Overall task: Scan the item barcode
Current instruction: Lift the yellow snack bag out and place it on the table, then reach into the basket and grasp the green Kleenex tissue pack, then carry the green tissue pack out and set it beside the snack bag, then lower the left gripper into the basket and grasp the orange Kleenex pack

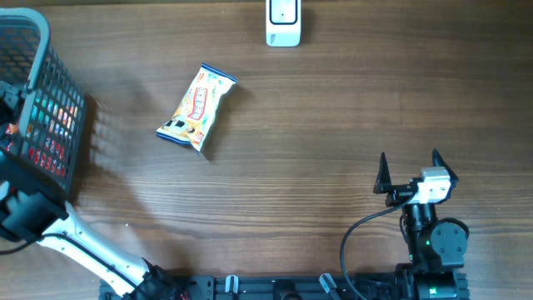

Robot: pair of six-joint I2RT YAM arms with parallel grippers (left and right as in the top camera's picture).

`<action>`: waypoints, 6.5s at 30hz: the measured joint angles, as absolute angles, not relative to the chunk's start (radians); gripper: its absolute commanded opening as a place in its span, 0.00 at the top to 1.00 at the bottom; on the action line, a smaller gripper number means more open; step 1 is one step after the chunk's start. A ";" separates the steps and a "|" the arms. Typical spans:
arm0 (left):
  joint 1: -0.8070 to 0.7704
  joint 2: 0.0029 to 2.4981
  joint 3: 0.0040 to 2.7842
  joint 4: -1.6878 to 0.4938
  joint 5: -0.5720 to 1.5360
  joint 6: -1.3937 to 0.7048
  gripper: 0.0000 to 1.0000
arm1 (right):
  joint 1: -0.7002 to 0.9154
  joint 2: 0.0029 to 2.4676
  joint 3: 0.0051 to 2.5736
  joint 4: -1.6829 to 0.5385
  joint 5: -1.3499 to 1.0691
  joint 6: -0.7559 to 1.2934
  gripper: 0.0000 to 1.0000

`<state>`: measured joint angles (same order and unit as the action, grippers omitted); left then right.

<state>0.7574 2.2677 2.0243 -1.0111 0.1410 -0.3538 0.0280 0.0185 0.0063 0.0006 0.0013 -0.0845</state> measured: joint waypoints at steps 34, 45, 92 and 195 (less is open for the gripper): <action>0.683 2.338 2.022 -0.908 0.167 -0.348 0.96 | 0.028 0.019 0.006 0.001 0.001 -0.084 0.00; 0.688 2.280 2.014 -0.962 0.177 -0.348 0.96 | 0.028 0.019 0.006 0.001 0.001 -0.084 0.00; -0.250 2.052 1.648 -0.984 0.283 -0.339 0.96 | 0.028 0.019 0.006 0.001 0.001 -0.084 0.00; 0.730 2.422 2.148 -0.874 0.055 -0.094 0.37 | 0.028 0.019 0.006 0.001 0.001 -0.084 0.00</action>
